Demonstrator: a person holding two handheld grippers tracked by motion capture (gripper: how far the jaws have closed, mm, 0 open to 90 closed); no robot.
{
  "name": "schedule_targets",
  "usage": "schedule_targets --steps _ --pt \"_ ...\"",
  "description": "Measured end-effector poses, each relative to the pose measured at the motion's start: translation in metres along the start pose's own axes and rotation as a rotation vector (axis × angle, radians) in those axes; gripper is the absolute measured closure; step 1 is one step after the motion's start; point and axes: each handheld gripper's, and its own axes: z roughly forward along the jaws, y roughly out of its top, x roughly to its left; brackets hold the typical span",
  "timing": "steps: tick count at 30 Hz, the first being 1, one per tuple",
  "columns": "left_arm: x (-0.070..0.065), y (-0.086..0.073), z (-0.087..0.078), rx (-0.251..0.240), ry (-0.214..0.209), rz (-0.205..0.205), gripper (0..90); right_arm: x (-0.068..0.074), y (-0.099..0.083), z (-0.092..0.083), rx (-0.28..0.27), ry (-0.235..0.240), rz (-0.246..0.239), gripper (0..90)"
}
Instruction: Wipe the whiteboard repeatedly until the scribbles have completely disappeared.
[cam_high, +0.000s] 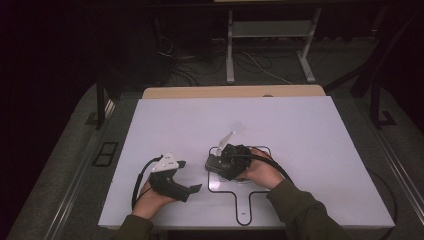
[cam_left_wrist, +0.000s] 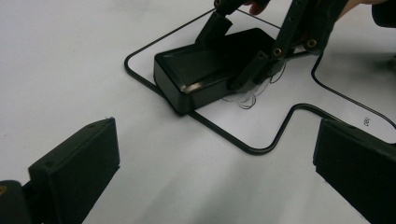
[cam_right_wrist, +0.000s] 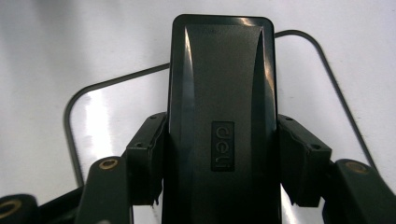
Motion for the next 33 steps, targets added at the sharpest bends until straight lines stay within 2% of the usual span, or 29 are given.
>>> schedule_targets --steps 3,4,9,10,12,15,16,18,21,22,24,27,28,31,33 --pt "0.0 0.0 0.0 0.0 -0.001 0.002 0.0 -0.001 0.0 0.0 -0.003 0.009 0.017 38.6" --pt "-0.001 0.0 0.001 0.001 0.0 0.002 0.0 -0.001 0.0 0.0 0.001 -0.001 0.004 38.6" --pt "-0.001 0.0 0.0 0.0 0.0 0.003 0.0 0.007 0.001 0.0 0.001 0.038 -0.022 38.6" --pt "-0.001 0.0 0.0 0.001 0.0 0.003 0.0 0.008 0.001 0.0 0.003 0.037 -0.029 38.6" --pt "-0.001 0.0 0.0 0.0 0.0 0.003 0.0 0.007 0.001 0.0 0.0 0.035 -0.014 38.6" --pt "-0.001 0.0 0.0 -0.001 0.0 0.006 0.0 0.002 0.0 -0.001 0.004 0.009 0.014 38.6" --pt "-0.001 0.0 0.0 -0.001 0.0 0.006 0.0 0.0 -0.001 -0.001 0.009 0.002 0.006 38.6" --pt "-0.001 0.0 0.0 -0.001 0.0 0.003 0.0 0.003 -0.001 -0.001 0.008 0.014 0.009 38.6" --pt "-0.001 0.0 0.0 0.0 0.0 0.003 0.0 0.009 0.0 -0.001 0.013 0.032 -0.019 38.6" --pt "-0.001 0.001 0.0 -0.001 0.0 0.004 0.0 0.012 0.0 -0.002 0.01 0.042 -0.01 38.6" --pt "-0.001 0.001 0.0 0.0 0.0 0.006 0.0 0.009 0.0 -0.001 0.01 0.025 -0.017 38.6" --pt "-0.001 0.001 0.0 -0.001 0.0 0.006 0.0 0.003 -0.001 -0.002 0.014 -0.006 0.017 38.6" --pt "-0.001 0.001 0.0 0.0 -0.001 0.006 0.0 0.001 -0.002 -0.002 0.01 -0.004 0.026 38.6" --pt "-0.001 0.001 0.001 0.0 -0.001 0.003 0.0 0.003 -0.002 -0.002 0.016 -0.006 0.007 38.6" --pt "-0.001 0.001 0.001 -0.001 -0.001 0.004 0.0 0.007 -0.001 -0.002 0.013 0.029 -0.005 38.6"
